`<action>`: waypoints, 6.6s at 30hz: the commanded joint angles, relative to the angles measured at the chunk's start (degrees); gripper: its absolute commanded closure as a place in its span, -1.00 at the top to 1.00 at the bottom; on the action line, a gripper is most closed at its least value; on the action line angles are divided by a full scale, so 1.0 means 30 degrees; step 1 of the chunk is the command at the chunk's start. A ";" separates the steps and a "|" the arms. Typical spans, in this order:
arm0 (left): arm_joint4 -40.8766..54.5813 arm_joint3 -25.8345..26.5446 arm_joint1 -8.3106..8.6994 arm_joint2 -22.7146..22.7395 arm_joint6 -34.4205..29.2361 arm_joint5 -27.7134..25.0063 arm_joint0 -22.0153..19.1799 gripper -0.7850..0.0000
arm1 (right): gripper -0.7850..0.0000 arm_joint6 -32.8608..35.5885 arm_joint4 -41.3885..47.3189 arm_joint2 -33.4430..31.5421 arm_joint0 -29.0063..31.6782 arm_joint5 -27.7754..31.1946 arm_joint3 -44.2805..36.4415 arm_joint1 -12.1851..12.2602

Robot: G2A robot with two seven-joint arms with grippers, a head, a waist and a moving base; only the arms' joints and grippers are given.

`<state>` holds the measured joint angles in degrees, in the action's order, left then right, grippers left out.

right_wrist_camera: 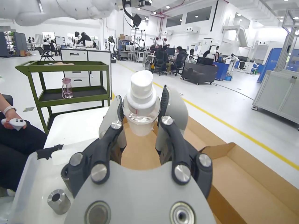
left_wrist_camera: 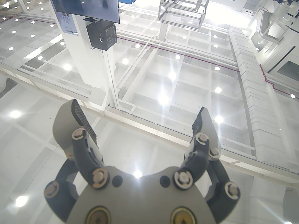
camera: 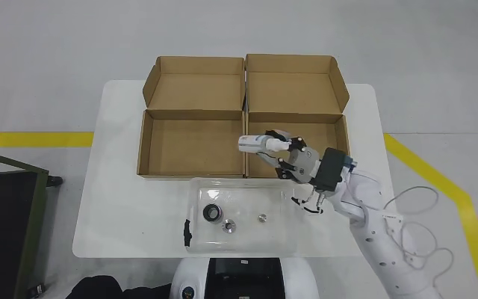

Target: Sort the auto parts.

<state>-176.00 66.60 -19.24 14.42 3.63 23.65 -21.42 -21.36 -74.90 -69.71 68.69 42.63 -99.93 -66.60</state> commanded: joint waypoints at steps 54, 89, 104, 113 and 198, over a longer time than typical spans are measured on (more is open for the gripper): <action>0.0000 0.0000 0.0000 0.0000 0.0000 0.0000 0.0000 1.00 | -0.53 0.8492 0.0439 0.2017 -0.4668 -0.0207 0.7584 -0.0261; 0.0000 0.0000 0.0000 0.0000 0.0000 0.0000 0.0000 1.00 | 1.00 1.3818 0.1034 0.0523 -0.1872 0.2339 -0.1901 0.0625; 0.0000 0.0000 0.0000 0.0000 0.0000 0.0000 0.0000 1.00 | 1.00 1.8784 0.1681 0.0556 0.0962 0.3417 -0.6027 0.1265; 0.0000 0.0000 0.0000 0.0000 0.0000 0.0000 0.0000 1.00 | 1.00 2.0884 0.1685 0.1322 0.1606 0.3757 -0.6429 0.1520; 0.0000 0.0000 0.0000 0.0000 0.0000 0.0000 0.0000 1.00 | -1.00 0.9409 -0.0288 0.1422 -0.0060 -0.0460 -0.5883 0.2189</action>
<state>-176.00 66.60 -19.24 14.42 3.63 23.65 -21.42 9.28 -76.39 -65.06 68.84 41.43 -117.79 -59.99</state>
